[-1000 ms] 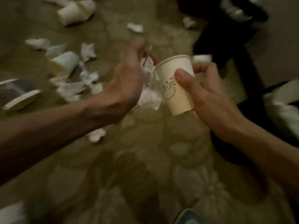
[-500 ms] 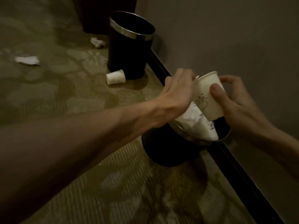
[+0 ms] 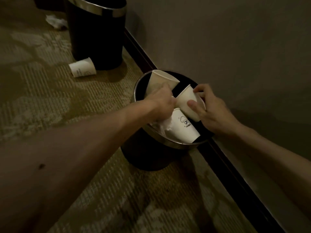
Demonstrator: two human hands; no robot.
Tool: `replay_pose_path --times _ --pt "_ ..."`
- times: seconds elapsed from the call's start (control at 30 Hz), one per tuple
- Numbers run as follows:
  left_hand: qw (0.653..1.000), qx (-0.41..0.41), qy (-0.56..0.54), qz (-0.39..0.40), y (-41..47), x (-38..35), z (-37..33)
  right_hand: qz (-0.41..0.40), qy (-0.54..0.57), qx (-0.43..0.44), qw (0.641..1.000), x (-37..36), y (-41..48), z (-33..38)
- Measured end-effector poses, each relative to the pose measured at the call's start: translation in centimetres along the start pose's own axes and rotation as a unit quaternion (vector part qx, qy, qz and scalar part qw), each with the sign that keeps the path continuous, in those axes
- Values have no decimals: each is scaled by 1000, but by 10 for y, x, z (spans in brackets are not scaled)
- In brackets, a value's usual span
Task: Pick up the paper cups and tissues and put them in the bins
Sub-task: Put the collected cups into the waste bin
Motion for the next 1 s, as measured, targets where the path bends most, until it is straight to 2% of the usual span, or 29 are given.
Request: replay_pose_path --times 0.13,0.27,0.43,0.53,0.67,0.77,0.9,1.0 --pt "991 -34 129 -1 2 -3 -7 -1 -69 12 998 7 0 -1" --pt "967 -102 212 -98 -9 13 -23 -13 -39 10 999 20 -8 1" --pt "958 -154 212 -115 -27 40 -32 -92 -43 61 993 41 -31 30" --pt "955 -177 204 -123 -45 68 -36 -116 47 92 988 38 -57 56" --pt "919 -224 284 -159 -90 107 -41 -58 177 107 977 -8 -98 91" --pt "908 -232 334 -103 -140 122 -24 10 219 120 968 -65 -121 112" --pt "880 -157 449 -1 -207 117 57 133 221 135 957 -158 -142 140" --pt "845 -83 525 57 -256 103 138 193 217 138 947 -225 -160 156"
Point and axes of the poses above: each hand's wrist, its own y-axis towards the middle knuckle, its own x-axis out of the back of the hand, z = x × y, the point moved 9 cm from there along y, towards the middle knuckle, and after that the axes turned 12 degrees about y, right-handed, at the moved point
